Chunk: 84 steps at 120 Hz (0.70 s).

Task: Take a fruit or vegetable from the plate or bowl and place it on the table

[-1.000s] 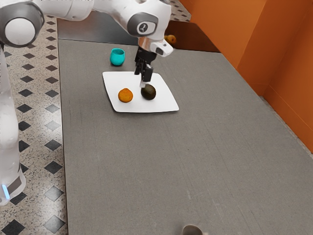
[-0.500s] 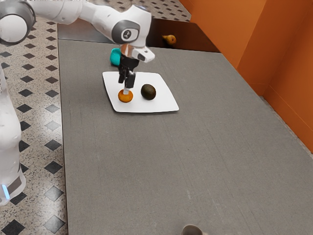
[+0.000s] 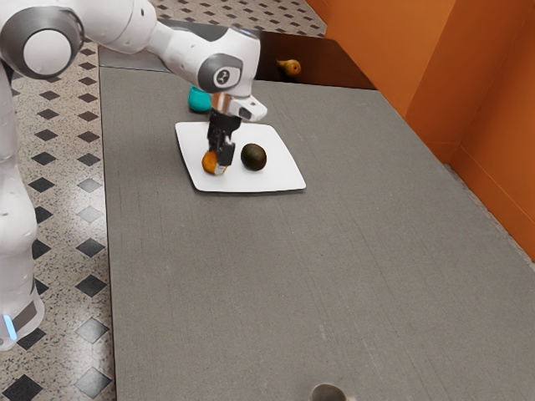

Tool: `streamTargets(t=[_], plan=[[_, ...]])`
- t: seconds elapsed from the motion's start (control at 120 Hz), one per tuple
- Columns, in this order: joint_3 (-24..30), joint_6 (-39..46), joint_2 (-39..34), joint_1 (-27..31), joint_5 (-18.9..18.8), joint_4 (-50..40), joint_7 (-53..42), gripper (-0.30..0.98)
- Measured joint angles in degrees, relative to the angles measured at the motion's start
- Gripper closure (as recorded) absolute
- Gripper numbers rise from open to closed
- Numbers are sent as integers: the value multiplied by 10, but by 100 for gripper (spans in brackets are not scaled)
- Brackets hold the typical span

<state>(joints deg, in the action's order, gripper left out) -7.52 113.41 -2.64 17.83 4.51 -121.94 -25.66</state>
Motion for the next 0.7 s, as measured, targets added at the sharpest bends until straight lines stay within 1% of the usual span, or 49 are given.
streamTargets(t=[0.075, 0.133, 0.183, 0.233, 0.3, 0.392, 0.425, 0.467, 0.517, 0.567, 0.633, 0.667, 0.7], plan=[[2, 2, -15, -2, -4, -1, 0, 35], [17, -6, -49, -2, -18, 0, 4, 34], [47, -23, -68, -14, -34, 15, 13, 33], [98, -50, -69, -25, -46, 59, 26, 33], [143, -88, -14, -67, -56, 155, 44, 33], [193, -127, 100, -121, -73, 275, 67, 33], [205, -137, 135, -128, -76, 297, 74, 34], [211, -148, 163, -122, -77, 311, 82, 34], [214, -158, 178, -115, -79, 318, 92, 32], [214, -166, 184, -112, -78, 321, 100, 22], [214, -174, 184, -112, -78, 322, 109, 14], [213, -177, 167, -112, -80, 322, 114, 11], [212, -180, 135, -113, -82, 319, 118, 9]])
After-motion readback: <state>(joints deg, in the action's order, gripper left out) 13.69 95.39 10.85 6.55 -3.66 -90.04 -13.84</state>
